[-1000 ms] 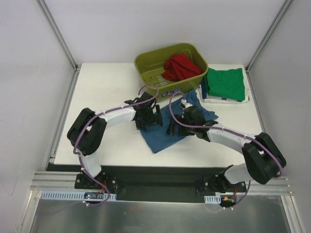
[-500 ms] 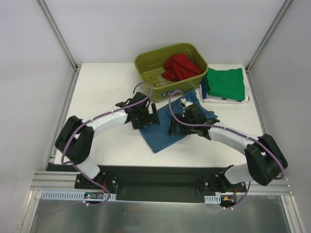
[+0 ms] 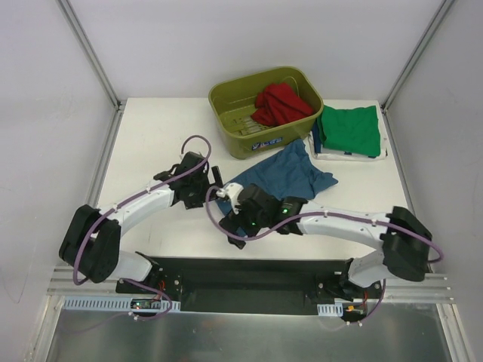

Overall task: Fold and stack the t-shirts
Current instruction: Grab one side of the 2/3 rectangular tshirt with both arms

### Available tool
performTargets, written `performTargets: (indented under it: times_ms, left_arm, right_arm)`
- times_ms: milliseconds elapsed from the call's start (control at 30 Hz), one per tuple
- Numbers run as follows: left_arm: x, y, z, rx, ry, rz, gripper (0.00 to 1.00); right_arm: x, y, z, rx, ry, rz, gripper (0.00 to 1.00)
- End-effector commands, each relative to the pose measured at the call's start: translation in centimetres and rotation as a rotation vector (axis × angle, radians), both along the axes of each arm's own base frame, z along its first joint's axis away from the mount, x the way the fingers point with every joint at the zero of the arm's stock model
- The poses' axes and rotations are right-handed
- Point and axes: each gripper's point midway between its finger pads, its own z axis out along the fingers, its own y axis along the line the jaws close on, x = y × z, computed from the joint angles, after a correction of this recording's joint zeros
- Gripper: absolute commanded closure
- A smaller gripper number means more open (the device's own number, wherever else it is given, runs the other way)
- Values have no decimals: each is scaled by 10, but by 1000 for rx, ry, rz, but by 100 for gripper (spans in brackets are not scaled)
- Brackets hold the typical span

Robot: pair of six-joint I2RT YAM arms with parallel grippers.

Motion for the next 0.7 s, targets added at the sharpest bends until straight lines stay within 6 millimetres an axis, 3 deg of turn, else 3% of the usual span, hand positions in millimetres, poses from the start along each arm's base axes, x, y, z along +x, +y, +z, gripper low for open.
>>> performTargets:
  times_ms: [0,133,167,467,667]
  left_arm:
    - [2,-1,-11,8,14,-57,1]
    - [10,6,-35,12,88,-12,4]
    - [13,6,-37,9,94,-8,8]
    - [15,16,-69,46,197,53,32]
    - [13,12,-75,38,229,38,63]
  right_arm:
    - [-4,28,-9,-77,-39,135,2]
    - [-5,41,-22,-102,-31,168,3]
    - [-2,41,-25,-113,-37,162,3]
    - [11,19,-73,-295,-44,86,6]
    - [8,3,-91,-358,-26,58,15]
